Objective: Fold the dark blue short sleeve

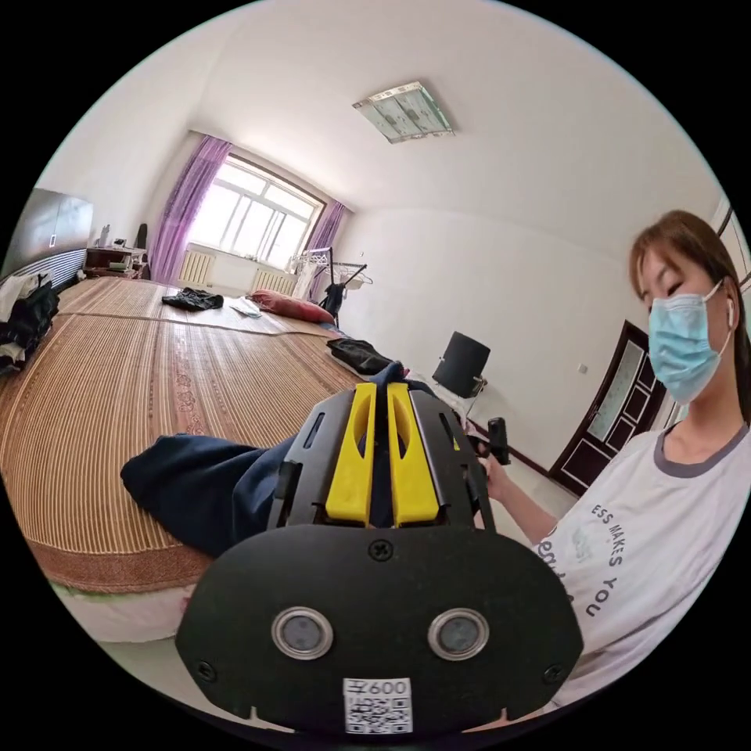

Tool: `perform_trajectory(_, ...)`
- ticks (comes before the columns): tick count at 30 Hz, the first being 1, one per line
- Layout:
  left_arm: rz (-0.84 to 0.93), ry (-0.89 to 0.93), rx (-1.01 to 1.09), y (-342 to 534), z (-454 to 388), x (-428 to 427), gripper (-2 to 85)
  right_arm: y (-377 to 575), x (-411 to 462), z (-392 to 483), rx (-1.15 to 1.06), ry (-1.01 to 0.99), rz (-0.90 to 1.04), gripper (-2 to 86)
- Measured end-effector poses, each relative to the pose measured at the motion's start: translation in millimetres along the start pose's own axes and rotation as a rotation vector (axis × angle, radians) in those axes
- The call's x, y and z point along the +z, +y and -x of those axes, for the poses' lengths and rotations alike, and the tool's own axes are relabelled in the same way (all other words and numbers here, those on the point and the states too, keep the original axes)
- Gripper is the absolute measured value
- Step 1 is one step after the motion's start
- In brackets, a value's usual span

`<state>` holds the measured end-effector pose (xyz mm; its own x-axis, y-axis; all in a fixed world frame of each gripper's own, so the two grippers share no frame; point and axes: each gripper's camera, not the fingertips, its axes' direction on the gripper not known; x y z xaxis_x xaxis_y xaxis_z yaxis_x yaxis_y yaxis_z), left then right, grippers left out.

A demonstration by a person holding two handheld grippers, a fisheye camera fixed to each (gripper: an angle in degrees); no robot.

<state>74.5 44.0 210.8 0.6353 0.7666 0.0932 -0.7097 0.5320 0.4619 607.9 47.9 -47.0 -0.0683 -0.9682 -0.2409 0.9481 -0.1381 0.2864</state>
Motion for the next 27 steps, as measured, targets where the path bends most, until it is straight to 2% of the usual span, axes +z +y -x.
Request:
perform_trajectory(3,-0.046,0.019,-0.04,10,3,-26,2.1,-2,78,3,-0.133,-0.067,0.255,16.9)
perform_trajectory(6,-0.052,0.013,-0.062,15,-4,-38,2.0,15,170,0,-0.115,-0.303,0.487,15.9)
perform_trajectory(7,-0.048,0.011,-0.063,15,-7,-39,2.0,24,200,6,-0.128,-0.369,0.555,15.1)
perform_trajectory(9,-0.032,-0.001,-0.053,12,-18,-44,2.0,29,222,12,-0.144,-0.379,0.584,8.1)
perform_trajectory(11,-0.02,-0.044,-0.036,8,-30,-50,1.9,11,208,-3,-0.06,-0.35,0.461,0.6)
perform_trajectory(13,-0.02,-0.119,-0.032,1,-40,-62,1.9,-26,177,-29,0.021,-0.309,0.306,-0.3)
perform_trajectory(15,0.087,-0.213,-0.007,-23,-45,-68,1.8,-89,136,-51,0.06,-0.322,0.149,-0.6)
perform_trajectory(16,0.168,-0.243,0.081,-39,-50,-60,1.7,-142,114,-42,0.005,-0.294,0.103,-0.7)
perform_trajectory(18,0.287,-0.327,0.233,-64,-65,-39,1.6,-218,92,22,-0.235,-0.174,0.145,-0.8)
perform_trajectory(19,0.324,-0.38,0.27,-73,-71,-30,1.6,-255,70,83,-0.404,-0.111,0.122,-0.8)
perform_trajectory(22,0.412,-0.734,0.659,-122,-139,15,1.2,-297,-4,233,-0.773,0.027,-0.043,-0.9)
perform_trajectory(24,0.32,-0.854,0.821,-143,-179,22,1.1,-300,-42,294,-0.896,0.121,-0.155,-0.9)
perform_trajectory(25,0.239,-0.955,0.871,-156,-200,24,1.1,-303,-67,315,-0.897,0.136,-0.224,-0.9)
perform_trajectory(27,0.101,-1.017,0.867,-173,-221,17,1.2,-310,-100,331,-0.851,0.105,-0.271,-0.9)
